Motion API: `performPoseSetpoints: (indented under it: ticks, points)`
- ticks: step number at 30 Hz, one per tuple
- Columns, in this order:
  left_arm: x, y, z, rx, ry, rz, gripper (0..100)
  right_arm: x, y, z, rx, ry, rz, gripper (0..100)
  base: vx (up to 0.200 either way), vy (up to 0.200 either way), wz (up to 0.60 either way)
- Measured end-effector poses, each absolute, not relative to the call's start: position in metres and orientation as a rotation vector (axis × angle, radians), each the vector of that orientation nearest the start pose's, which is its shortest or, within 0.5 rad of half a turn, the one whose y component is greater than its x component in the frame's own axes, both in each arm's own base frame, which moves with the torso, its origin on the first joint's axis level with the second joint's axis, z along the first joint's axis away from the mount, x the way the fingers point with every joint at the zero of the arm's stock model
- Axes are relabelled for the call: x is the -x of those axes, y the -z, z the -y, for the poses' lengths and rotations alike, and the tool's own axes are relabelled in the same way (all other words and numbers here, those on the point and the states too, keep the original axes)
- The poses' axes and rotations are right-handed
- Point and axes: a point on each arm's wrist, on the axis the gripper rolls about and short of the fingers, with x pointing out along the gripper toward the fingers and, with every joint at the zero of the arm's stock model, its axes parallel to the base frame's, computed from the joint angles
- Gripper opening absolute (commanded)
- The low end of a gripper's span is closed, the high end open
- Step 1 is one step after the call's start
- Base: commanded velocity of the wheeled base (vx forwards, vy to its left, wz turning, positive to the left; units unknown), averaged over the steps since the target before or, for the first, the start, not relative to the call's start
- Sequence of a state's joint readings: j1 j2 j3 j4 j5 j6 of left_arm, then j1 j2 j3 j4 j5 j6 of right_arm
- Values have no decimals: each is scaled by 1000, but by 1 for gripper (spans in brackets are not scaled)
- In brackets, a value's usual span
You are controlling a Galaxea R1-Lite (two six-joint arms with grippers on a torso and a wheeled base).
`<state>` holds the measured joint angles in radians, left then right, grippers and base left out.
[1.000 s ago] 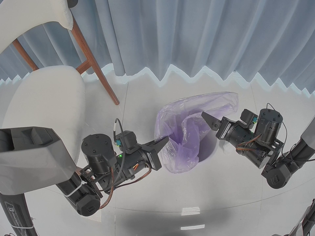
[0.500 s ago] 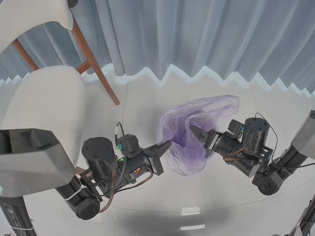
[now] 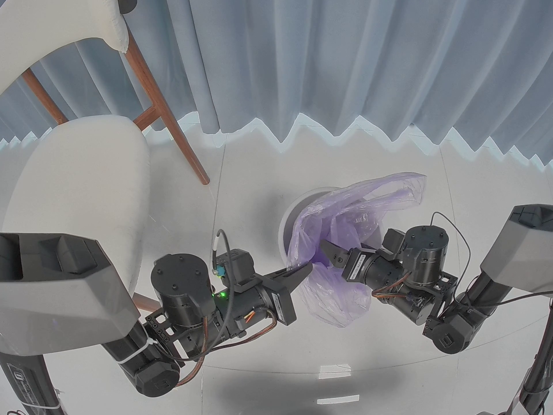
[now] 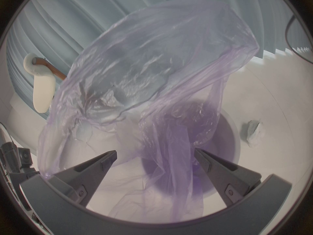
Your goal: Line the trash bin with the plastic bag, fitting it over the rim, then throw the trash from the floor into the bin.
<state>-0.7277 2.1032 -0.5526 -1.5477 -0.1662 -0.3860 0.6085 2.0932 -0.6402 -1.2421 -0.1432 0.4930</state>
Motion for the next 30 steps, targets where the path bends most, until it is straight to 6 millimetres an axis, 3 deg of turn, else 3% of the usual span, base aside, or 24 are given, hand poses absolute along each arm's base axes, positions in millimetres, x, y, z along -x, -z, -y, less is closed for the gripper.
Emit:
performPoseSetpoints:
  ticks: [9,10,19,30]
  points:
    - [-238,-86,229,358,897,-184,0,-288,-57,-201,-387,-387,-306,100,0,0,0]
    - [-237,-86,229,358,899,-183,0,-288,-56,-202,-386,-386,-307,0,0,0,0]
    - [-238,-86,227,358,890,-182,0,-289,-58,-203,-396,-396,-271,0,0,0,0]
    - [-246,-85,222,346,849,-168,0,-291,-83,-192,-424,-388,-201,0,0,0,0]
